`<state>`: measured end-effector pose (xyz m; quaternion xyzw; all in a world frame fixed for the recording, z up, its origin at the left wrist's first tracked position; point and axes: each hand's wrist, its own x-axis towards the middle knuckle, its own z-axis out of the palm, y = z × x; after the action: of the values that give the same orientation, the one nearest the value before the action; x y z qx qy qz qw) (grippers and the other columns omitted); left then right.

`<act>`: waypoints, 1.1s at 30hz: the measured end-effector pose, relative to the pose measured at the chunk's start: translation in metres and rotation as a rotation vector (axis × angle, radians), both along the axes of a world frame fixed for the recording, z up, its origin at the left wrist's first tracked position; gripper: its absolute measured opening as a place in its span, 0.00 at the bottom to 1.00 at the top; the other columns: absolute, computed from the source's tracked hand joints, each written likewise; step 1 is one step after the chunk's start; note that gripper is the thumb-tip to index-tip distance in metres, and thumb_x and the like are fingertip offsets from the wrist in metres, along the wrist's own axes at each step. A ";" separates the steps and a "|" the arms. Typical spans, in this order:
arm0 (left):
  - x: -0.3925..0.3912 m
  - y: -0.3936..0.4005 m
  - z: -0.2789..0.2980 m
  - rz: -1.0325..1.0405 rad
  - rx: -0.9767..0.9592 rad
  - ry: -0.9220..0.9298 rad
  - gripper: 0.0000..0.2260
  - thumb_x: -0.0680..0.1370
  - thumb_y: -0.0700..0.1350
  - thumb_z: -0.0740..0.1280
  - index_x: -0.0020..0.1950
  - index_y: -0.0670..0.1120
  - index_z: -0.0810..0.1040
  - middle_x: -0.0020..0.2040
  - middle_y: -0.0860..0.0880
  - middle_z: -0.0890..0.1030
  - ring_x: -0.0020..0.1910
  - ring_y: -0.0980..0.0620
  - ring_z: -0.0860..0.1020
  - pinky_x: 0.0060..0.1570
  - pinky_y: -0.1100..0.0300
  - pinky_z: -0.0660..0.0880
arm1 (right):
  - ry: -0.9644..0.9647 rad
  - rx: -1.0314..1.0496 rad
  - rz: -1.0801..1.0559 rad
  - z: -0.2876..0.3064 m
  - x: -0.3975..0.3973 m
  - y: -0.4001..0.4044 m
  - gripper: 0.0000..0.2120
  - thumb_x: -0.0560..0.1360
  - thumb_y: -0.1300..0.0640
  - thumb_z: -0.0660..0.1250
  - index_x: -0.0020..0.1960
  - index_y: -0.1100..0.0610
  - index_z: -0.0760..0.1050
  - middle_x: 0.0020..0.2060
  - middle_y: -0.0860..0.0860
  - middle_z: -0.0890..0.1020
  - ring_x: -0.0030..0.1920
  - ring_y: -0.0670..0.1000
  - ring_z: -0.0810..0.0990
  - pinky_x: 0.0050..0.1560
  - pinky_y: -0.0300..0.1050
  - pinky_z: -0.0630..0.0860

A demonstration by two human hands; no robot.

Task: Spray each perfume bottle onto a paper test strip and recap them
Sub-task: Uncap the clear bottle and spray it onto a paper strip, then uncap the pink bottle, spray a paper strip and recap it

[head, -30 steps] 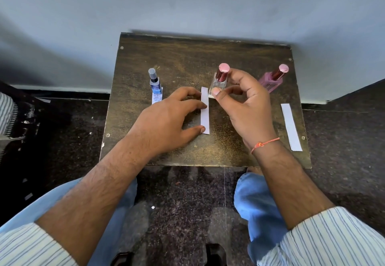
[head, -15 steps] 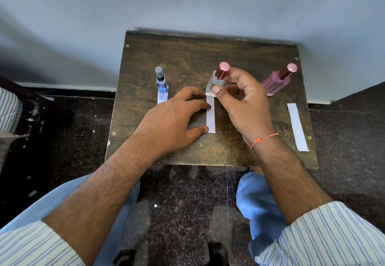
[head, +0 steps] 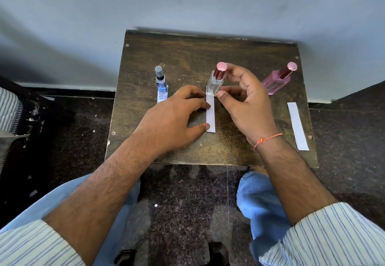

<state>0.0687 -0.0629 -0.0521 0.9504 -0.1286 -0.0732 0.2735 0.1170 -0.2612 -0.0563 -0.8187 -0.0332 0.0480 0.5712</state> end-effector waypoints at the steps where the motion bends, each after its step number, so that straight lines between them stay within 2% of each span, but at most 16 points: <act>1: 0.000 0.000 0.000 0.010 -0.007 -0.008 0.24 0.78 0.64 0.70 0.72 0.59 0.79 0.76 0.63 0.68 0.64 0.58 0.80 0.57 0.46 0.84 | 0.003 -0.001 0.001 0.000 0.000 -0.001 0.26 0.78 0.65 0.75 0.74 0.49 0.78 0.65 0.44 0.86 0.55 0.46 0.87 0.66 0.48 0.82; 6: -0.002 -0.006 0.005 0.093 -0.067 -0.058 0.17 0.78 0.62 0.71 0.64 0.58 0.83 0.64 0.62 0.75 0.53 0.60 0.80 0.49 0.50 0.85 | -0.031 -0.036 -0.003 0.002 -0.004 -0.009 0.24 0.77 0.64 0.76 0.71 0.50 0.79 0.62 0.43 0.86 0.53 0.47 0.86 0.59 0.41 0.83; 11: -0.002 -0.017 0.011 0.089 -0.109 -0.071 0.10 0.80 0.58 0.71 0.58 0.58 0.85 0.46 0.59 0.82 0.41 0.63 0.78 0.42 0.53 0.83 | -0.072 -0.074 0.004 0.003 -0.008 -0.020 0.19 0.76 0.63 0.77 0.65 0.50 0.82 0.55 0.46 0.86 0.42 0.44 0.83 0.49 0.38 0.80; 13: -0.003 -0.021 0.013 0.089 -0.118 -0.067 0.09 0.80 0.57 0.71 0.57 0.57 0.86 0.43 0.59 0.83 0.40 0.65 0.78 0.40 0.55 0.82 | -0.082 -0.091 0.020 0.004 -0.011 -0.024 0.18 0.76 0.62 0.77 0.64 0.49 0.82 0.51 0.45 0.86 0.38 0.44 0.80 0.46 0.39 0.79; 15: -0.004 -0.026 0.013 0.093 -0.140 -0.070 0.09 0.80 0.57 0.71 0.55 0.56 0.87 0.42 0.58 0.84 0.39 0.62 0.80 0.40 0.55 0.82 | -0.088 -0.102 0.028 0.005 -0.013 -0.029 0.16 0.76 0.60 0.78 0.61 0.48 0.83 0.48 0.44 0.86 0.36 0.44 0.78 0.43 0.38 0.77; 18: -0.003 -0.033 0.012 0.083 -0.169 -0.087 0.10 0.80 0.57 0.70 0.51 0.53 0.87 0.41 0.58 0.84 0.39 0.58 0.81 0.40 0.54 0.82 | -0.126 -0.135 0.009 0.010 -0.019 -0.037 0.07 0.76 0.56 0.80 0.49 0.53 0.82 0.39 0.46 0.84 0.34 0.44 0.75 0.39 0.36 0.73; 20: -0.001 -0.039 0.011 0.078 -0.153 -0.080 0.08 0.81 0.55 0.71 0.50 0.53 0.87 0.41 0.59 0.83 0.37 0.62 0.77 0.39 0.60 0.77 | -0.192 -0.169 -0.068 0.014 -0.021 -0.043 0.17 0.76 0.53 0.80 0.38 0.56 0.74 0.31 0.45 0.76 0.31 0.44 0.70 0.36 0.39 0.70; 22: 0.000 -0.045 0.010 0.079 -0.140 -0.068 0.07 0.82 0.54 0.72 0.49 0.54 0.86 0.40 0.61 0.81 0.36 0.68 0.75 0.37 0.67 0.69 | -0.243 -0.183 -0.181 0.017 -0.020 -0.051 0.25 0.77 0.53 0.78 0.33 0.56 0.66 0.27 0.47 0.68 0.30 0.44 0.65 0.34 0.43 0.66; 23: 0.000 -0.047 0.009 0.087 -0.140 -0.065 0.06 0.82 0.55 0.71 0.49 0.55 0.86 0.39 0.62 0.80 0.36 0.70 0.74 0.36 0.67 0.68 | -0.247 -0.179 -0.232 0.019 -0.018 -0.056 0.26 0.77 0.53 0.78 0.32 0.57 0.64 0.26 0.48 0.66 0.30 0.45 0.63 0.34 0.44 0.65; 26: 0.000 -0.053 0.008 0.103 -0.137 -0.051 0.08 0.83 0.57 0.68 0.49 0.57 0.85 0.40 0.62 0.81 0.36 0.68 0.75 0.36 0.61 0.71 | -0.223 -0.196 -0.343 0.021 -0.013 -0.072 0.22 0.75 0.54 0.76 0.32 0.57 0.66 0.27 0.46 0.69 0.31 0.44 0.66 0.35 0.44 0.67; 29: 0.000 -0.059 0.009 0.105 -0.139 -0.037 0.10 0.83 0.56 0.67 0.50 0.55 0.85 0.40 0.60 0.82 0.36 0.65 0.74 0.36 0.60 0.71 | -0.186 -0.260 -0.388 0.022 -0.012 -0.088 0.15 0.73 0.52 0.76 0.36 0.56 0.72 0.30 0.44 0.73 0.32 0.43 0.69 0.37 0.41 0.69; 31: 0.000 -0.063 0.011 0.101 -0.149 -0.029 0.09 0.83 0.56 0.68 0.50 0.55 0.86 0.40 0.60 0.82 0.38 0.62 0.77 0.37 0.58 0.74 | -0.124 -0.349 -0.381 0.022 -0.011 -0.101 0.15 0.72 0.49 0.77 0.39 0.54 0.73 0.30 0.44 0.73 0.32 0.44 0.70 0.38 0.41 0.70; 33: 0.000 -0.065 0.013 0.096 -0.152 -0.030 0.09 0.83 0.56 0.68 0.50 0.55 0.86 0.41 0.58 0.83 0.40 0.58 0.79 0.40 0.55 0.79 | -0.028 -0.455 -0.339 0.022 -0.009 -0.117 0.17 0.71 0.45 0.79 0.43 0.53 0.74 0.33 0.43 0.74 0.34 0.45 0.72 0.41 0.46 0.71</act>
<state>0.0689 -0.1280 -0.0394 0.9330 -0.0921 -0.0358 0.3461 0.1083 -0.3780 -0.0339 -0.9204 0.1079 -0.0532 0.3721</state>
